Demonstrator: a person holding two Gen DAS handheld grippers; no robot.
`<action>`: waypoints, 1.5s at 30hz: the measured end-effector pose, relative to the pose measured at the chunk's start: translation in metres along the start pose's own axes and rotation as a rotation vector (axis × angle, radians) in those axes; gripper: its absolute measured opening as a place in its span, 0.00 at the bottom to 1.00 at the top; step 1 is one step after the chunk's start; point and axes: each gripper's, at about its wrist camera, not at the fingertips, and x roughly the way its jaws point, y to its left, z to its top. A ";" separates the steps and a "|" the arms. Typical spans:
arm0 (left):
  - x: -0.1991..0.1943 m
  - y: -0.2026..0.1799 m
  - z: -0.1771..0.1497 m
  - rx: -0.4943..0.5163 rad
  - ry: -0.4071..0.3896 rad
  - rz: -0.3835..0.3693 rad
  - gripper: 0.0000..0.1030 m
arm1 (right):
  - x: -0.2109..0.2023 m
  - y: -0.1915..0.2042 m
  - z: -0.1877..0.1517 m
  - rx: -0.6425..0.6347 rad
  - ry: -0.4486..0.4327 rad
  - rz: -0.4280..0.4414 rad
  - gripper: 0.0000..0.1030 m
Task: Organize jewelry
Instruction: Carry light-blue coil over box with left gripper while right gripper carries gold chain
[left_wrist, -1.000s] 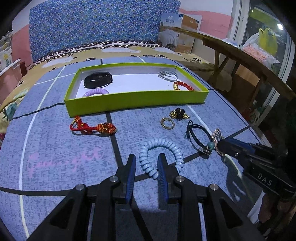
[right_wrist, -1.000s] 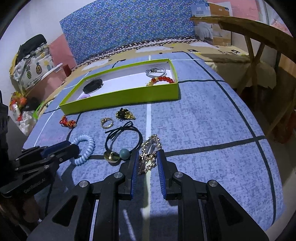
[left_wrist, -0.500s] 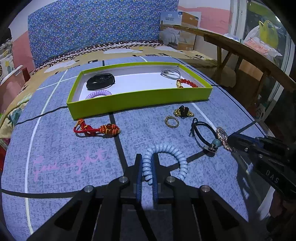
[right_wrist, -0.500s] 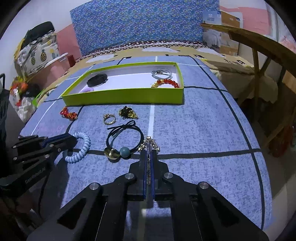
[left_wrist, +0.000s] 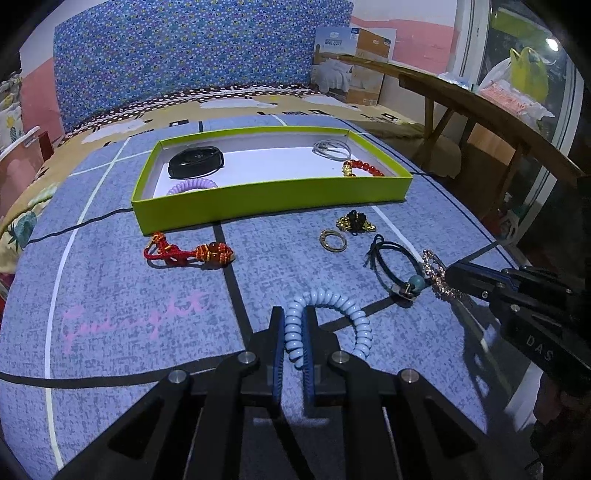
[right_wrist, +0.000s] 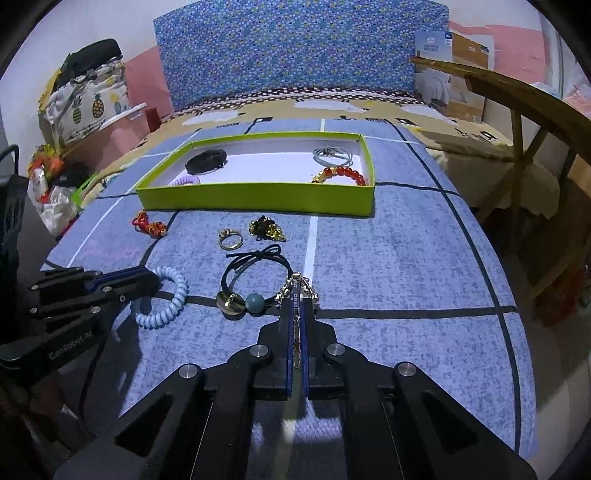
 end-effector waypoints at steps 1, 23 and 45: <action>-0.002 0.001 0.000 -0.003 -0.005 -0.004 0.09 | -0.002 -0.001 0.000 0.005 -0.005 0.005 0.02; -0.022 0.020 0.061 0.024 -0.133 0.012 0.09 | -0.008 0.000 0.065 -0.022 -0.119 0.054 0.02; 0.087 0.051 0.154 0.036 -0.041 0.070 0.09 | 0.111 -0.024 0.144 -0.022 -0.005 0.057 0.02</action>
